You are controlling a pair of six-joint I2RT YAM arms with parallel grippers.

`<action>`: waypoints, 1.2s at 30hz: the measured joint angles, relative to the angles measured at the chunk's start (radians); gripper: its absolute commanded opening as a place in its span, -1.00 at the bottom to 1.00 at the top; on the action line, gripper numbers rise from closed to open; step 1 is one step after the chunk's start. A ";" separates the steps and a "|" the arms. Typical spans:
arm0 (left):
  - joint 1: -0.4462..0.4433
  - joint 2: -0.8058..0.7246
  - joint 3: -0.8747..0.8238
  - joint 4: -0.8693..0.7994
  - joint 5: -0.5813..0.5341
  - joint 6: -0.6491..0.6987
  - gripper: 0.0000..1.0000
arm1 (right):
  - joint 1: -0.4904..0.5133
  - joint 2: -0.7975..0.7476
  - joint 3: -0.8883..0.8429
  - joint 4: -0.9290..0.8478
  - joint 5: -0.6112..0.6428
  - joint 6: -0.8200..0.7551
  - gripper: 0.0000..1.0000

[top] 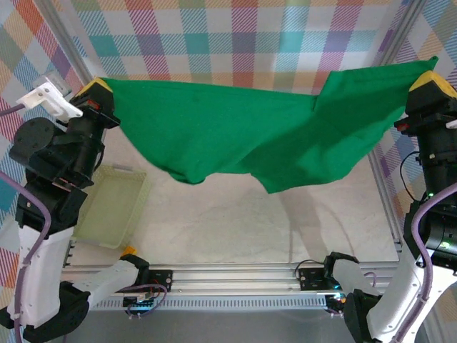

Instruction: Fold the inside-out t-shirt

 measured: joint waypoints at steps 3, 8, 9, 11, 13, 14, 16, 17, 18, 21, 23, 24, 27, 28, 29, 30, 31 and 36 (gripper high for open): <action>0.002 0.075 0.059 -0.082 -0.012 0.011 -1.00 | 0.000 0.018 0.007 -0.030 0.002 -0.019 -1.00; 0.005 0.238 0.098 -0.186 0.047 0.013 -1.00 | 0.000 0.053 0.009 -0.080 0.006 -0.043 -1.00; 0.005 0.229 0.038 -0.189 0.070 0.009 -1.00 | 0.000 0.053 0.004 -0.087 0.004 -0.049 -1.00; 0.005 0.167 -0.099 -0.180 0.117 -0.003 -1.00 | 0.000 0.031 -0.013 -0.091 -0.003 -0.057 -1.00; 0.005 0.054 -0.236 -0.157 0.169 -0.013 -1.00 | 0.000 -0.024 -0.044 -0.090 -0.003 -0.068 -1.00; 0.005 -0.005 -0.284 -0.143 0.190 -0.020 -1.00 | 0.000 -0.057 -0.059 -0.089 -0.003 -0.074 -1.00; 0.005 -0.140 -0.360 -0.100 0.232 -0.034 -1.00 | 0.000 -0.135 -0.093 -0.075 -0.002 -0.083 -1.00; 0.005 -0.185 -0.380 -0.076 0.246 -0.038 -1.00 | 0.000 -0.175 -0.109 -0.067 0.001 -0.084 -1.00; 0.005 -0.238 -0.406 -0.040 0.264 -0.044 -1.00 | 0.000 -0.216 -0.122 -0.055 0.006 -0.087 -1.00; 0.005 -0.353 -0.467 0.051 0.314 -0.060 -1.00 | 0.000 -0.321 -0.159 -0.009 0.027 -0.098 -1.00; 0.005 -0.391 -0.510 0.092 0.353 -0.069 -1.00 | 0.000 -0.366 -0.185 0.013 0.043 -0.102 -1.00; 0.005 -0.398 -0.525 0.103 0.367 -0.073 -1.00 | 0.000 -0.377 -0.192 0.020 0.048 -0.105 -1.00; 0.005 -0.403 -0.558 0.113 0.400 -0.081 -1.00 | 0.000 -0.386 -0.212 0.041 0.060 -0.105 -1.00; 0.005 -0.401 -0.563 0.112 0.406 -0.083 -1.00 | 0.000 -0.386 -0.224 0.050 0.062 -0.104 -1.00; 0.005 -0.397 -0.563 0.112 0.406 -0.084 -1.00 | 0.000 -0.382 -0.232 0.055 0.062 -0.101 -1.00; 0.005 -0.390 -0.562 0.115 0.405 -0.084 -1.00 | 0.000 -0.372 -0.237 0.062 0.061 -0.097 -1.00; 0.005 -0.377 -0.557 0.118 0.398 -0.084 -1.00 | 0.000 -0.356 -0.237 0.074 0.060 -0.095 -1.00; 0.005 -0.193 -0.455 0.104 0.307 -0.084 -1.00 | 0.000 -0.191 -0.223 0.153 0.016 -0.069 -1.00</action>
